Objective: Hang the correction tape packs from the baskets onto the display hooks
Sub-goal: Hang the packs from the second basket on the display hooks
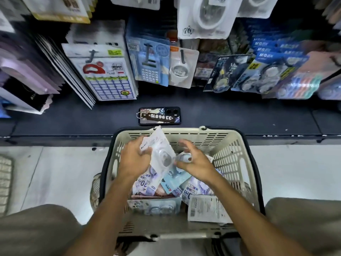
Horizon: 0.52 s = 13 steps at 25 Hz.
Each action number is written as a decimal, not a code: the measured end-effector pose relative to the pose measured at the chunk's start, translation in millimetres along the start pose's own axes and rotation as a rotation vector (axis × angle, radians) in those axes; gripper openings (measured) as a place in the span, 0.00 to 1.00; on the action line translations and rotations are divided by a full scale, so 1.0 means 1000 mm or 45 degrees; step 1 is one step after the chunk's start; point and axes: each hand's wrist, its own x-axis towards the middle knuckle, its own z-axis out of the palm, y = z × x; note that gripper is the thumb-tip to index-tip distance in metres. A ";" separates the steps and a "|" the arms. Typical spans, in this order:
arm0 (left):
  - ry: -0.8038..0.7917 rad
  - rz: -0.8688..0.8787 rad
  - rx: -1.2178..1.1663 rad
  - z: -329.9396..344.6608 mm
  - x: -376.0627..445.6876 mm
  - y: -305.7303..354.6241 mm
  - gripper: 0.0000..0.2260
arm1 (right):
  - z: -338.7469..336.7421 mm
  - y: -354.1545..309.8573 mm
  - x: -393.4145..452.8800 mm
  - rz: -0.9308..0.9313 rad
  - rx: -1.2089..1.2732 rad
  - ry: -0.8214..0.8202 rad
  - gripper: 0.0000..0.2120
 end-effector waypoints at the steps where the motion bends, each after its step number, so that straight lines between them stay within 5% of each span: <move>1: -0.118 0.008 -0.180 -0.009 0.000 0.012 0.11 | -0.003 -0.010 -0.003 0.007 0.175 -0.036 0.37; 5: -0.262 0.014 -0.752 -0.011 -0.001 0.046 0.09 | -0.017 -0.029 -0.013 0.020 0.664 -0.196 0.24; 9: -0.454 -0.322 -1.109 0.012 -0.018 0.035 0.25 | -0.005 -0.028 -0.020 0.207 1.084 0.088 0.22; 11: -0.637 -0.320 -0.998 0.025 -0.028 0.027 0.18 | 0.001 -0.023 -0.025 0.255 0.912 0.091 0.30; 13: -0.629 -0.340 -0.935 0.033 -0.029 0.020 0.13 | -0.004 -0.020 -0.032 0.229 0.590 -0.127 0.29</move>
